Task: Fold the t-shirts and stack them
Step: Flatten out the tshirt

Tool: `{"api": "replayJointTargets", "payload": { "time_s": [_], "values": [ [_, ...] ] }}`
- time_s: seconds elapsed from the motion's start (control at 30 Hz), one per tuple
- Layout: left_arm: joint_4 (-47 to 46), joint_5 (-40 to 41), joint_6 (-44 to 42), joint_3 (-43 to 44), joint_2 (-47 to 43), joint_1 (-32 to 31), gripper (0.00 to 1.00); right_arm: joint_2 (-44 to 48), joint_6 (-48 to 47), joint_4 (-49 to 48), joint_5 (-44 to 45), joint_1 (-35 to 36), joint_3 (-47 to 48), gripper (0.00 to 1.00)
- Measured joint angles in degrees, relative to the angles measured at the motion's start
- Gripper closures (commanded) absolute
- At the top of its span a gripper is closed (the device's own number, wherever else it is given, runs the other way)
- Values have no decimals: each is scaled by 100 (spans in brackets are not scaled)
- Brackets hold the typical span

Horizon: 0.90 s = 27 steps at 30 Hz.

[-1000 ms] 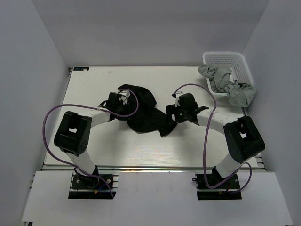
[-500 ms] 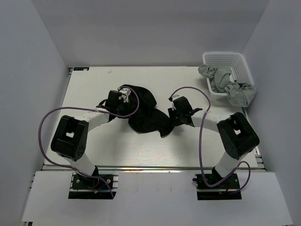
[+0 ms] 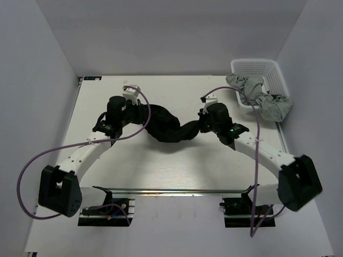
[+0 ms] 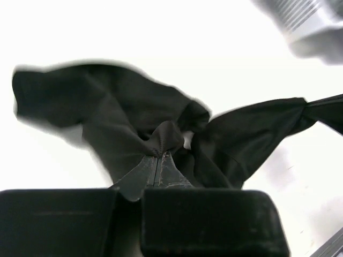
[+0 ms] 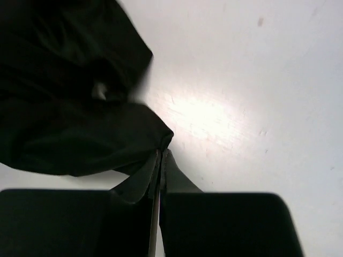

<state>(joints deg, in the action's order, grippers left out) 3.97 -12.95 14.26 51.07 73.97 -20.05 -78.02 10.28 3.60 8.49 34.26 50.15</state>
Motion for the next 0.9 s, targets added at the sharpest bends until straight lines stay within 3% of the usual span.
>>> {"api": "replayJointTargets", "payload": {
  "time_s": [0.2, 0.53, 0.73, 0.9],
  "values": [
    [33, 203, 33, 245, -804, -2, 100, 1084, -90, -219, 83, -2, 299, 100],
    [195, 1075, 20, 1335, -1572, -7, 100, 1961, -564, -249, 380, -2, 1515, 100],
    [291, 1016, -142, 1764, -1928, -7, 100, 2190, -1001, -227, 155, -2, 2411, 100],
    [328, 391, -376, 1908, -2470, -7, 100, 2507, -1314, -70, -334, -2, 2879, 100]
  ]
}}
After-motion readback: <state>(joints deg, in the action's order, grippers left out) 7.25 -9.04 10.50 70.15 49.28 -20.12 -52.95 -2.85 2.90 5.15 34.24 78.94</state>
